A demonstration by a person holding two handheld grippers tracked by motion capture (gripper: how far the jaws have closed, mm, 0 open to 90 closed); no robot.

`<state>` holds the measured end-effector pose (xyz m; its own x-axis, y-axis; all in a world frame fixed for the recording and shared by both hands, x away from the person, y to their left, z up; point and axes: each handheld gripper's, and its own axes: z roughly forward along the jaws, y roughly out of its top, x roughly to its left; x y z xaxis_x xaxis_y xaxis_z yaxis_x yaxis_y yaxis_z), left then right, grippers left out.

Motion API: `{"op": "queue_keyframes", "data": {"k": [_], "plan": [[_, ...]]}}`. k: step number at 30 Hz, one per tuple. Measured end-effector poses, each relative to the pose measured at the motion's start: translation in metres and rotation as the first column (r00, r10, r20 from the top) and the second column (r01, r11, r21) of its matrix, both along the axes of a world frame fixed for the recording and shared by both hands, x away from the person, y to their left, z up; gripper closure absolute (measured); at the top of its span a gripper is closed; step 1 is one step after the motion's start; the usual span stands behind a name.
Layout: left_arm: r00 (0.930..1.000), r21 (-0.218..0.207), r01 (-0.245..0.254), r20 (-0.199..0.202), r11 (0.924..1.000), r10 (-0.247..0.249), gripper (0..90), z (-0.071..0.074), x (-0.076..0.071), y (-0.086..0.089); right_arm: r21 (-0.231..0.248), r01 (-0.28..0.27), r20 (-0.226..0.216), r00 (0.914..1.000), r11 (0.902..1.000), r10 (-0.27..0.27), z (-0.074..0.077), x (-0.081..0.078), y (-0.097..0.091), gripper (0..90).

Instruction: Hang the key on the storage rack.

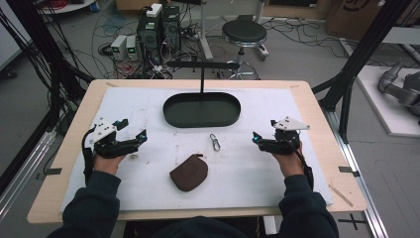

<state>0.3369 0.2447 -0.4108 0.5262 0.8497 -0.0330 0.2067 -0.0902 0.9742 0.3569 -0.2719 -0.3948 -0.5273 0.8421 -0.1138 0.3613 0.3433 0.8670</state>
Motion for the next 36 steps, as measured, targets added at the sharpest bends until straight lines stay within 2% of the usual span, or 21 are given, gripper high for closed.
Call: {"op": "queue_keyframes", "data": {"k": [10, 14, 15, 17, 19, 21, 23, 24, 29, 32, 36], "plan": [[0.9999, 0.009, -0.008, -0.012, 0.9999, 0.008, 17.6, -0.003, -0.001, -0.001, 0.000, -0.017, -0.010, 0.9998, 0.9998, 0.017, -0.002, 0.004, 0.006, 19.6], [0.9998, 0.008, -0.016, -0.014, 0.9998, 0.016, 17.7, -0.003, 0.000, 0.001, -0.014, -0.042, -0.002, 0.9991, 0.9990, 0.042, -0.001, 0.003, 0.014, 19.9], [0.9998, 0.007, -0.012, -0.012, 0.9999, 0.012, 17.7, -0.003, 0.000, 0.001, -0.002, -0.057, 0.007, 0.9984, 0.9984, 0.057, 0.000, 0.002, 0.019, 25.8], [0.9999, 0.011, -0.011, -0.010, 0.9999, 0.011, 17.7, -0.003, 0.000, 0.002, 0.004, -0.064, 0.011, 0.9979, 0.9979, 0.064, 0.001, 0.002, 0.020, 26.1], [0.9999, 0.012, -0.009, -0.009, 0.9999, 0.009, 17.7, -0.003, -0.001, 0.002, 0.006, -0.079, 0.008, 0.9968, 0.9969, 0.079, 0.002, 0.003, 0.032, 26.1], [0.9999, 0.013, -0.009, -0.011, 0.9999, 0.009, 17.7, -0.003, -0.002, 0.002, 0.005, -0.084, 0.007, 0.9964, 0.9965, 0.084, 0.001, 0.004, 0.035, 26.2], [0.9999, 0.016, -0.005, -0.014, 0.9999, 0.006, 18.0, -0.004, -0.003, 0.002, -0.005, -0.105, -0.010, 0.9944, 0.9944, 0.105, -0.001, 0.005, 0.046, 28.4], [0.9999, 0.018, -0.005, -0.012, 0.9998, 0.006, 18.1, -0.004, -0.003, 0.002, -0.001, -0.117, -0.033, 0.9925, 0.9931, 0.117, -0.003, 0.008, 0.055, 38.5], [0.9997, 0.010, -0.020, -0.017, 0.9998, 0.020, 18.1, -0.005, -0.002, 0.007, -0.009, -0.156, -0.057, 0.9862, 0.9877, 0.156, -0.006, 0.014, 0.073, 45.8], [0.9994, 0.011, -0.024, -0.023, 0.9997, 0.024, 18.1, -0.005, -0.001, 0.008, -0.026, -0.189, -0.108, 0.9766, 0.9816, 0.185, -0.011, 0.024, 0.094, 53.2], [0.9994, 0.016, -0.021, -0.025, 0.9996, 0.022, 18.1, -0.005, -0.002, 0.008, -0.075, -0.225, -0.171, 0.9626, 0.9714, 0.210, -0.025, 0.034, 0.118, 55.1]]}}
